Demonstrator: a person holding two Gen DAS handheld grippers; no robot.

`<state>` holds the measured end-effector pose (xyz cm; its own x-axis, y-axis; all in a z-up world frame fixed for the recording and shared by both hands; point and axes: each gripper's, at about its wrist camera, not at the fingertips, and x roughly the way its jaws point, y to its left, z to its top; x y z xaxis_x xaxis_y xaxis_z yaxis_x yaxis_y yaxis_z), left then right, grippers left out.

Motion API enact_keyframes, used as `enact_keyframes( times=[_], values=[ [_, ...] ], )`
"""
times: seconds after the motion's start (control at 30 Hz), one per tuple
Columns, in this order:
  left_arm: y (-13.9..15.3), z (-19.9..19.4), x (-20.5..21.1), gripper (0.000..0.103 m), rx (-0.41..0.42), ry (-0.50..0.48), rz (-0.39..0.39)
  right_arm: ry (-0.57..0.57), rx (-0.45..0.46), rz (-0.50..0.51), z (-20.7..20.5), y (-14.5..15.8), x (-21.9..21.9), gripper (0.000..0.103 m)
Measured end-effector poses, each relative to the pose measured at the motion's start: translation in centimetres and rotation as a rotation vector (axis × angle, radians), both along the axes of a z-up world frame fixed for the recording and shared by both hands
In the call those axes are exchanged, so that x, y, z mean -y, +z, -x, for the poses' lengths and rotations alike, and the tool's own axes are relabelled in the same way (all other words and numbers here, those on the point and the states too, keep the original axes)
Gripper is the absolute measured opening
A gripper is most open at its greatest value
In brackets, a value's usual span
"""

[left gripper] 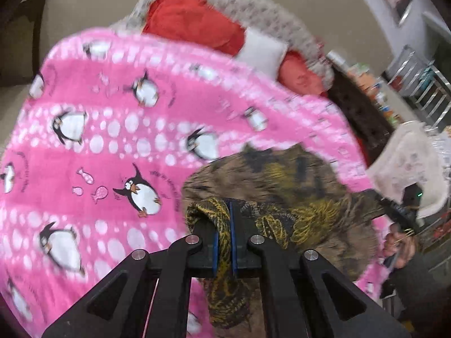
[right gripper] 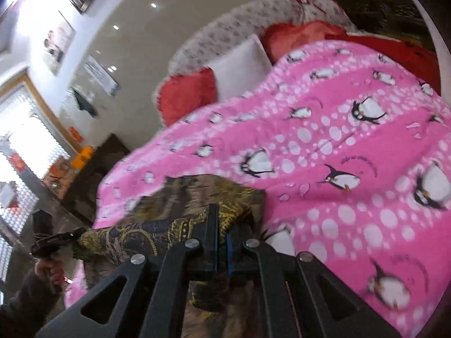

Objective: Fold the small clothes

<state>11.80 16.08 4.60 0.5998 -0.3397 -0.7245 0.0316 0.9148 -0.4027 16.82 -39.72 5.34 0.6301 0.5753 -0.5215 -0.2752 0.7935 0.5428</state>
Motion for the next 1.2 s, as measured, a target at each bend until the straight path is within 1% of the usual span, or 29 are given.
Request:
enact_keyframes(
  times=[0.03,0.1,0.2,0.27,0.3,0.37,0.47,0.5,0.57,0.6,0.63,0.67,0.7,0.73,0.77,0.8,0.83,0.9,0.97,1.0,1.03,1.07,1.1,1.13,1.17,1.2],
  values=[
    [-1.3,-0.7,0.0,0.0,-0.029,0.007,-0.018,-0.008,-0.017,0.018,-1.2,-0.7,-0.3,0.004],
    [-3.2,-1.3,0.0,0.0,-0.062,0.017,-0.04,-0.008,-0.056,0.041,-3.2,-2.1,-0.9,0.004],
    [-5.4,-1.0,-0.1,0.0,-0.072,0.033,-0.026,0.004,-0.088,0.095,-5.0,-4.0,-1.8,0.004],
    [-6.3,-0.9,-0.4,0.0,-0.047,0.035,0.001,0.013,-0.13,0.136,-6.1,-5.9,-2.2,0.004],
    [-6.5,-0.8,-0.6,0.0,-0.038,0.036,0.015,0.014,-0.152,0.104,-6.6,-6.6,-1.9,0.004],
    [-6.8,-0.6,-1.2,0.0,-0.029,0.027,0.057,0.008,-0.165,0.062,-6.8,-6.8,-1.4,0.004],
    [-6.2,-0.7,-2.3,0.0,-0.066,0.015,0.116,0.023,-0.185,0.027,-6.9,-6.9,-1.0,0.006],
    [-5.7,-0.6,-2.6,0.0,-0.069,0.007,0.117,0.023,-0.194,0.02,-6.8,-6.7,-0.8,0.008],
    [-4.3,0.0,-3.0,0.0,-0.057,-0.015,0.089,0.014,-0.197,0.032,-5.9,-5.8,-0.4,0.015],
    [-3.6,0.3,-3.2,0.001,-0.05,-0.004,0.048,0.006,-0.188,0.044,-5.4,-5.1,-0.2,0.017],
    [-2.7,0.9,-3.8,0.008,-0.039,0.023,0.008,-0.002,-0.163,0.057,-4.6,-4.0,0.1,0.019],
    [-1.8,1.6,-4.4,0.01,-0.02,0.066,-0.025,-0.008,-0.144,0.07,-3.9,-3.1,0.4,0.019],
    [-1.1,2.2,-4.7,0.01,-0.008,0.097,-0.042,-0.017,-0.123,0.095,-3.2,-2.3,0.6,0.019],
    [-0.2,2.9,-4.7,0.01,0.011,0.117,-0.04,-0.023,-0.094,0.128,-2.3,-1.3,0.5,0.021],
    [0.8,3.8,-3.9,0.01,0.048,0.093,-0.012,-0.016,-0.067,0.16,-1.3,-0.3,0.1,0.022],
    [1.6,4.5,-2.3,0.01,0.08,0.041,0.001,0.0,-0.05,0.196,-0.7,0.4,-0.5,0.022],
    [2.0,5.0,-0.9,0.01,0.091,-0.001,-0.004,0.027,-0.036,0.244,-0.1,0.9,-1.7,0.022],
    [1.7,5.3,3.6,0.01,0.069,-0.128,-0.038,0.106,-0.024,0.323,0.9,1.2,-4.6,0.022],
    [-0.1,5.1,7.5,0.01,0.012,-0.223,-0.121,0.187,-0.044,0.401,1.4,0.4,-7.7,0.022],
    [-1.9,4.5,9.2,0.01,-0.041,-0.242,-0.211,0.214,-0.06,0.449,1.4,-0.4,-9.0,0.023],
    [-3.4,4.0,9.9,0.01,-0.087,-0.23,-0.265,0.243,-0.098,0.518,1.1,-1.8,-10.5,0.025],
    [-4.9,3.4,10.3,0.009,-0.123,-0.212,-0.295,0.256,-0.138,0.575,0.7,-3.2,-11.1,0.026],
    [-4.8,3.3,10.3,0.009,-0.086,-0.194,-0.289,0.26,-0.156,0.632,0.3,-4.5,-11.7,0.027],
    [-4.7,2.9,10.2,0.01,-0.081,-0.175,-0.275,0.249,-0.119,0.644,0.4,-4.4,-11.9,0.032],
    [-4.6,2.2,10.0,0.01,-0.095,-0.155,-0.259,0.246,-0.125,0.661,-0.1,-4.5,-12.2,0.033],
    [-4.4,1.5,9.8,0.01,-0.099,-0.134,-0.245,0.239,-0.134,0.656,-0.8,-4.3,-12.4,0.037]
  ],
)
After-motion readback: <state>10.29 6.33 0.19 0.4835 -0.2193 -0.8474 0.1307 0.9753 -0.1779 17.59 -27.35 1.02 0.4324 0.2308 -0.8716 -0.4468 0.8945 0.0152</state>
